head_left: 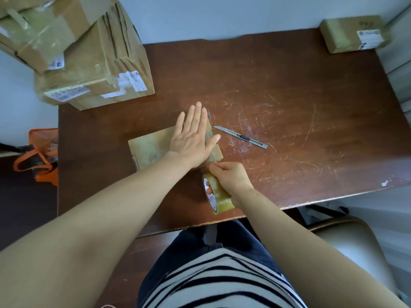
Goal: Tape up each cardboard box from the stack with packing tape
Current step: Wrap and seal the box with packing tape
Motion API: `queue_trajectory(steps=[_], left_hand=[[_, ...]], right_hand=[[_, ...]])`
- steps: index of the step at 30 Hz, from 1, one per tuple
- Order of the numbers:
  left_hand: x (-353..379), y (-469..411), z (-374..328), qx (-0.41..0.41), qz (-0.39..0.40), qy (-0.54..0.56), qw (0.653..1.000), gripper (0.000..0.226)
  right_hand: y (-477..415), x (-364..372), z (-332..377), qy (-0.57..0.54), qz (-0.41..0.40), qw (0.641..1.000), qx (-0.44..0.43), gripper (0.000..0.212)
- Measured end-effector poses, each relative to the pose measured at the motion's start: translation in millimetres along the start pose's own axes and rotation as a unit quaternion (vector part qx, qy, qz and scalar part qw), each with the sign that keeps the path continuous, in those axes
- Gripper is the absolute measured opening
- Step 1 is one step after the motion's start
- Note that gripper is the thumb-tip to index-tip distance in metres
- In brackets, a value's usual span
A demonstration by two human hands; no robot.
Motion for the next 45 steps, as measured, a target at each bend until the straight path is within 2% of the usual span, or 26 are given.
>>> queue_trajectory(steps=[2, 6, 9, 11, 13, 14, 15, 18, 20, 22, 25, 26, 28, 29, 30, 32, 34, 36, 38, 40, 42, 45], left_hand=[[6.4, 6.9, -5.9, 0.036, -0.021, -0.012, 0.999, 0.071], [11.4, 11.5, -3.3, 0.085, 0.018, 0.013, 0.996, 0.065], [15.1, 22.0, -2.1, 0.152, -0.003, -0.013, 0.988, 0.062], [15.4, 24.4, -2.0, 0.159, 0.021, -0.009, 0.987, 0.066], [8.0, 26.2, 0.0, 0.166, 0.051, 0.043, 0.984, 0.065], [1.8, 26.4, 4.4, 0.164, 0.073, 0.079, 0.981, 0.069], [-4.9, 27.4, 12.3, 0.144, 0.088, 0.097, 0.981, 0.085], [-8.9, 36.8, 46.4, 0.035, 0.130, 0.005, 0.991, 0.137], [-7.3, 42.7, 60.2, -0.015, 0.144, -0.022, 0.989, 0.147], [-8.2, 42.5, 61.2, -0.019, 0.149, -0.022, 0.988, 0.144], [-22.4, 42.4, 59.3, -0.026, 0.213, 0.074, 0.974, 0.134], [-27.8, 43.8, 61.1, -0.032, 0.252, 0.152, 0.955, 0.129], [-35.4, 46.7, 68.5, -0.047, 0.321, 0.314, 0.892, 0.118], [-38.7, 47.8, 71.8, -0.047, 0.335, 0.352, 0.873, 0.117], [-43.0, 48.7, 72.9, -0.042, 0.337, 0.359, 0.869, 0.115], [-51.9, 45.7, 65.6, -0.019, 0.315, 0.350, 0.882, 0.112], [-61.9, 40.7, 48.5, 0.011, 0.255, 0.307, 0.917, 0.120], [-69.0, 39.8, 28.7, 0.018, 0.158, 0.193, 0.968, 0.135], [-63.5, 42.5, 13.4, 0.014, 0.067, 0.042, 0.997, 0.138], [-49.8, 42.8, 7.8, -0.006, 0.030, -0.008, 0.999, 0.131], [-43.7, 41.2, 6.7, -0.038, 0.019, 0.026, 0.999, 0.123], [-34.0, 43.7, -0.8, -0.056, 0.036, 0.014, 0.998, 0.126]], right_hand=[[-0.9, 0.3, 2.3, -0.008, 0.004, 1.000, 0.004, 0.015], [1.1, -0.7, 5.1, -0.014, 0.001, 1.000, 0.023, 0.013], [4.1, -4.0, 9.6, -0.001, 0.001, 0.999, 0.050, 0.020], [2.3, -3.0, 9.4, -0.007, 0.004, 0.998, 0.056, 0.019], [0.6, -1.3, 8.4, -0.017, 0.012, 0.998, 0.061, 0.017], [-0.9, -1.5, 8.0, -0.016, 0.015, 0.998, 0.063, 0.018], [-1.8, -1.4, 7.4, -0.017, 0.020, 0.998, 0.064, 0.019], [-3.0, -0.6, 7.8, -0.036, 0.036, 0.997, 0.052, 0.016], [-1.0, -1.5, 7.9, -0.025, 0.042, 0.998, 0.045, 0.015], [3.6, -5.7, 10.3, -0.003, 0.038, 0.999, 0.031, 0.015], [20.3, -19.7, 26.2, 0.035, 0.035, 0.999, -0.019, 0.015], [27.2, -25.0, 34.5, 0.046, 0.039, 0.997, -0.047, 0.016], [41.7, -29.9, 55.2, 0.045, 0.064, 0.992, -0.099, 0.019], [46.5, -28.3, 65.0, 0.034, 0.082, 0.989, -0.114, 0.021], [48.4, -24.8, 73.3, 0.027, 0.098, 0.987, -0.122, 0.023], [45.8, -16.0, 85.9, 0.046, 0.100, 0.986, -0.129, 0.024], [36.9, -8.9, 95.4, 0.072, 0.078, 0.985, -0.136, 0.024], [28.6, -4.5, 101.9, 0.100, 0.062, 0.983, -0.140, 0.023], [22.0, -1.9, 105.5, 0.126, 0.059, 0.981, -0.138, 0.020], [16.5, -0.5, 106.3, 0.130, 0.066, 0.980, -0.132, 0.018], [11.3, -2.2, 103.7, 0.126, 0.070, 0.982, -0.120, 0.016], [5.5, -4.8, 96.4, 0.119, 0.073, 0.985, -0.102, 0.014]])
Point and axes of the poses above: each hand's wrist, its own y-axis away from the middle knuckle, its own x-axis out of the palm, z = x × y, the point moved 3 cm from there along -y, towards the middle knuckle, and after that the axes turned 3 degrees about z, right-handed, at the moved point
